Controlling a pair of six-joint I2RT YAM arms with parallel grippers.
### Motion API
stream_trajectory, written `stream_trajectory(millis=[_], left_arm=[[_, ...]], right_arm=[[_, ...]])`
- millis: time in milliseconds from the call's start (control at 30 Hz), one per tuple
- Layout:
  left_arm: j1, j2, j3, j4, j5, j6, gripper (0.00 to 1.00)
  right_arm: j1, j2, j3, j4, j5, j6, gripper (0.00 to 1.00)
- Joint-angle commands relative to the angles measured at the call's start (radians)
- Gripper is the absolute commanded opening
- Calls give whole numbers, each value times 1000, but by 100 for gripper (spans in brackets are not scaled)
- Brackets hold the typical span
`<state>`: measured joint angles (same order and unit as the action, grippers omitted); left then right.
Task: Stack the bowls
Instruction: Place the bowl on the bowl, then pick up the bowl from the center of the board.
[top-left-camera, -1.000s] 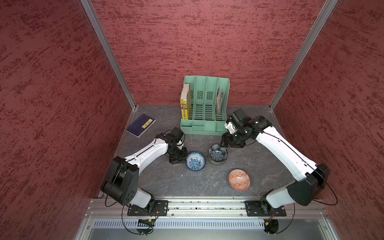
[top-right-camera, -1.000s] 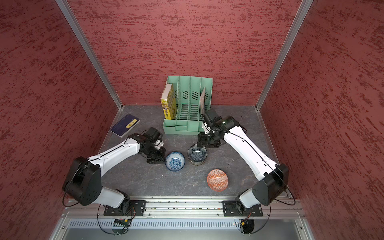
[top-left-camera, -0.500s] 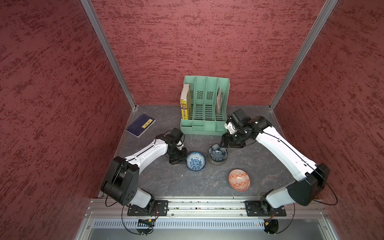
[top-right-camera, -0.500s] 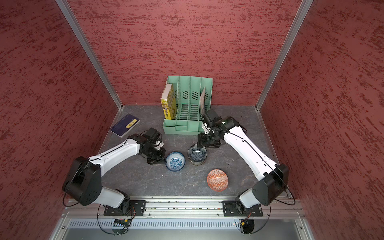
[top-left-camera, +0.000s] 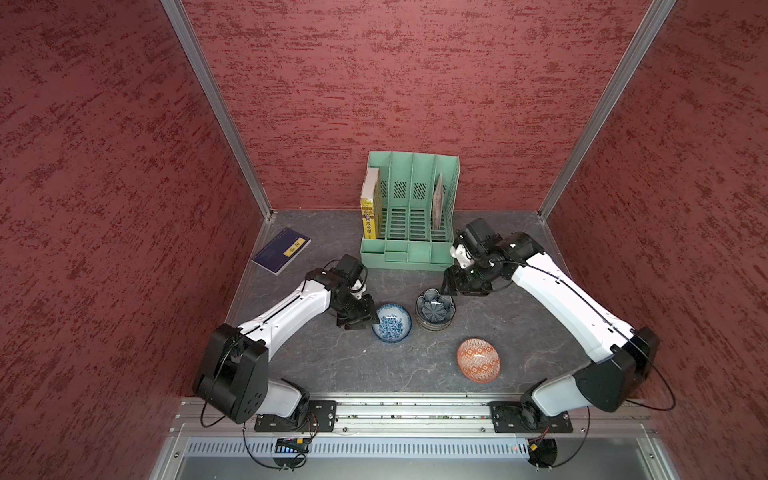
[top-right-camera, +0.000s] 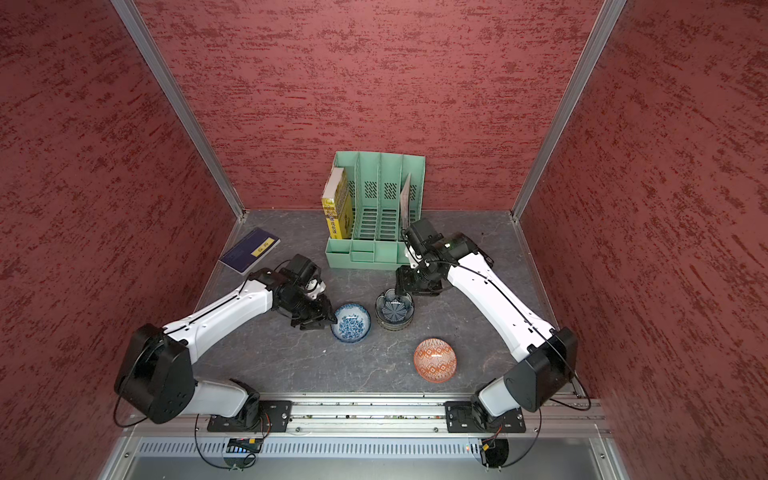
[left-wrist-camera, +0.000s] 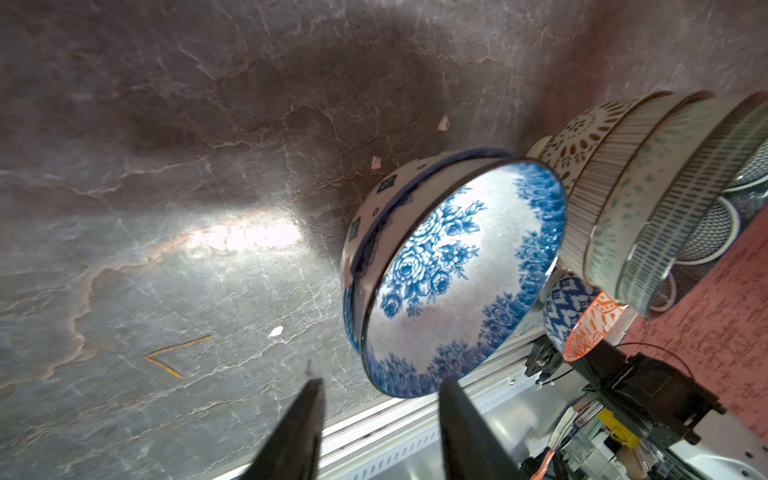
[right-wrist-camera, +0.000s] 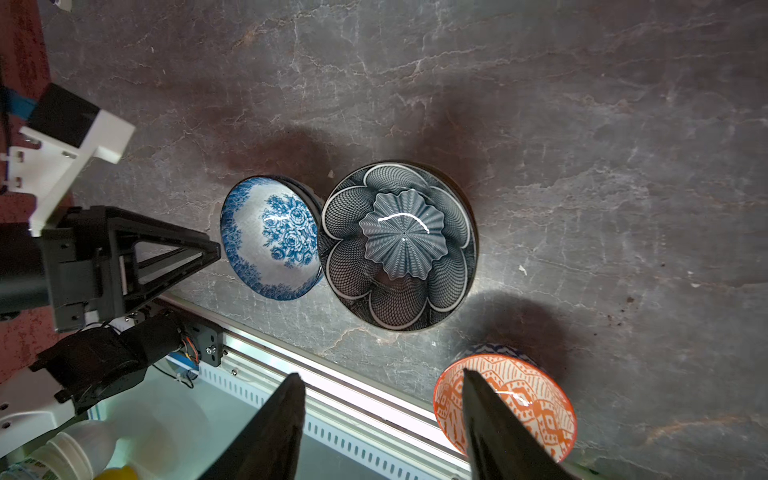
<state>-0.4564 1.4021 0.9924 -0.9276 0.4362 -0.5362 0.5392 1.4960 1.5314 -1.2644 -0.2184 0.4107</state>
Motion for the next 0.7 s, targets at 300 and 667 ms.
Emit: stream_trajectory(millis=[300,667], left_arm=[[15,-181,35,-89,-61,24,61],[19,-266,-53,-73,1,62,62]], right_arm=[[-60,-246,-322,-103,232,133,55],[-59,-425,-624,-92,170,324,46]])
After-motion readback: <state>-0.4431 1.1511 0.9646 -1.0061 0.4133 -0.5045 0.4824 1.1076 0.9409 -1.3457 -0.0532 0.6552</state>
